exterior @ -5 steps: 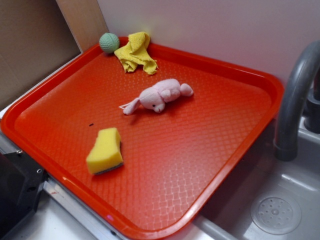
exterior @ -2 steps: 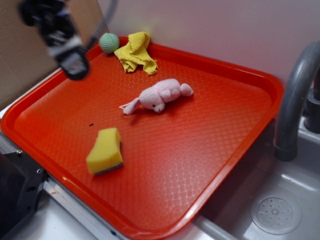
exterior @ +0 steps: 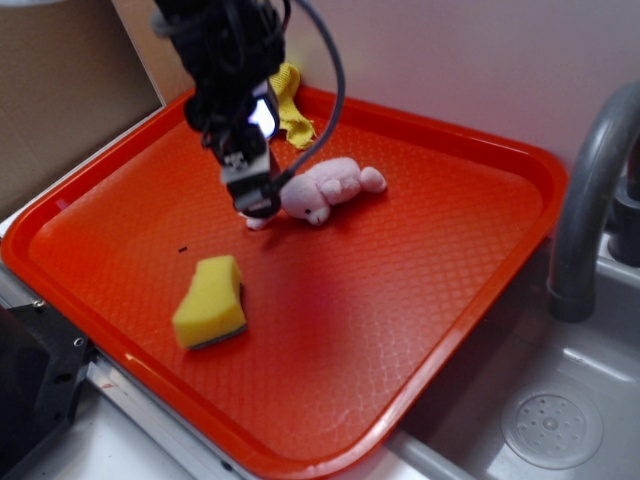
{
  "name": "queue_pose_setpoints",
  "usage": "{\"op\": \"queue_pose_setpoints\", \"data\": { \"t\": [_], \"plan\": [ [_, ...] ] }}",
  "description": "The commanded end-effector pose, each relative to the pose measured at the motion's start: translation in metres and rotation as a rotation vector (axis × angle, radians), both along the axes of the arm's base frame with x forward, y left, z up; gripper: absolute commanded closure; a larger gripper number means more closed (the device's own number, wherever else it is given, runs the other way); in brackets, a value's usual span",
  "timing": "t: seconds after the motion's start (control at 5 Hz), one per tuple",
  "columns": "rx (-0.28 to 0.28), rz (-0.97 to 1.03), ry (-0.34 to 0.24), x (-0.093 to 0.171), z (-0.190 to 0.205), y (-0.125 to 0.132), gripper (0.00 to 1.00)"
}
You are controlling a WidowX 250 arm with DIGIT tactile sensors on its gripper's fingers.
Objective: Grab the pink bunny.
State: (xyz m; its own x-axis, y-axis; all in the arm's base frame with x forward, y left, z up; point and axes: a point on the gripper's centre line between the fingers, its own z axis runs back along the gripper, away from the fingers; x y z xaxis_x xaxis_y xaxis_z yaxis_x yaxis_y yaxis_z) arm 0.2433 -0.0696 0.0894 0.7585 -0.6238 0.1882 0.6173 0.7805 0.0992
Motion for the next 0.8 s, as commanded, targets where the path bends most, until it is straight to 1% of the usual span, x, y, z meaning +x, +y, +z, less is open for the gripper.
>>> {"op": "queue_pose_setpoints", "data": {
  "t": [0.0, 0.4, 0.6],
  "plan": [
    [-0.005, 0.008, -0.054, 0.005, -0.013, 0.012, 0.0],
    [-0.005, 0.008, -0.054, 0.005, -0.013, 0.012, 0.0],
    [0.035, 0.033, 0.015, 0.019, -0.055, 0.014, 0.0]
  ]
}}
